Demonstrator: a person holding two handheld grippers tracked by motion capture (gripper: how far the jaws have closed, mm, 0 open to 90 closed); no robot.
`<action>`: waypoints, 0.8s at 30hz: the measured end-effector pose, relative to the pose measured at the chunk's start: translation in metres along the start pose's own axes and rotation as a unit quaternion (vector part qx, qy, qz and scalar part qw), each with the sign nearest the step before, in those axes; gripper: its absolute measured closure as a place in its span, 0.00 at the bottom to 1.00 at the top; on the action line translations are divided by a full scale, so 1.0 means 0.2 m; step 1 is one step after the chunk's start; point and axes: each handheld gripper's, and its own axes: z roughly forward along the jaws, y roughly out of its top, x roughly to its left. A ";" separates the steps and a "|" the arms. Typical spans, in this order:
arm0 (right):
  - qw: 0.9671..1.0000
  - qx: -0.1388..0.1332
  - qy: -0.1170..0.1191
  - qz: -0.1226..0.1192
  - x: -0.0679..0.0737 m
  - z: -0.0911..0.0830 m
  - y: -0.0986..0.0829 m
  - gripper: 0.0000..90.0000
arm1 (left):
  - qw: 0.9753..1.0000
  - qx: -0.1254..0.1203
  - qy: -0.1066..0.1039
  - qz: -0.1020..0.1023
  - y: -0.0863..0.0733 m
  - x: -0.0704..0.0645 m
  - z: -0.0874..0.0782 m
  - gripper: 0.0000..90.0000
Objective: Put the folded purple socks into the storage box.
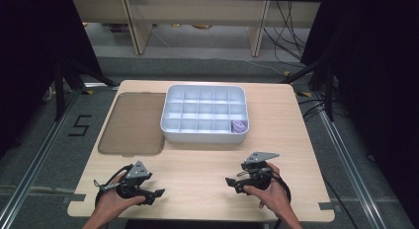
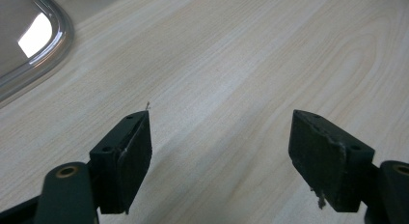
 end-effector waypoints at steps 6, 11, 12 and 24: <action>1.000 0.003 -0.009 0.003 0.01 -0.02 -0.03 0.18 | 1.000 0.001 0.000 -0.003 0.00 -0.01 0.00 0.26; 1.000 0.000 -0.010 0.003 0.01 -0.02 -0.06 0.18 | 1.000 0.006 0.003 0.007 0.00 0.00 0.00 0.26; 1.000 0.004 -0.007 0.005 0.01 -0.03 -0.07 0.18 | 1.000 0.006 0.003 0.006 0.00 0.00 0.00 0.26; 1.000 0.005 -0.014 0.004 0.03 -0.05 -0.17 0.18 | 1.000 0.001 -0.004 -0.005 0.00 -0.02 0.01 0.26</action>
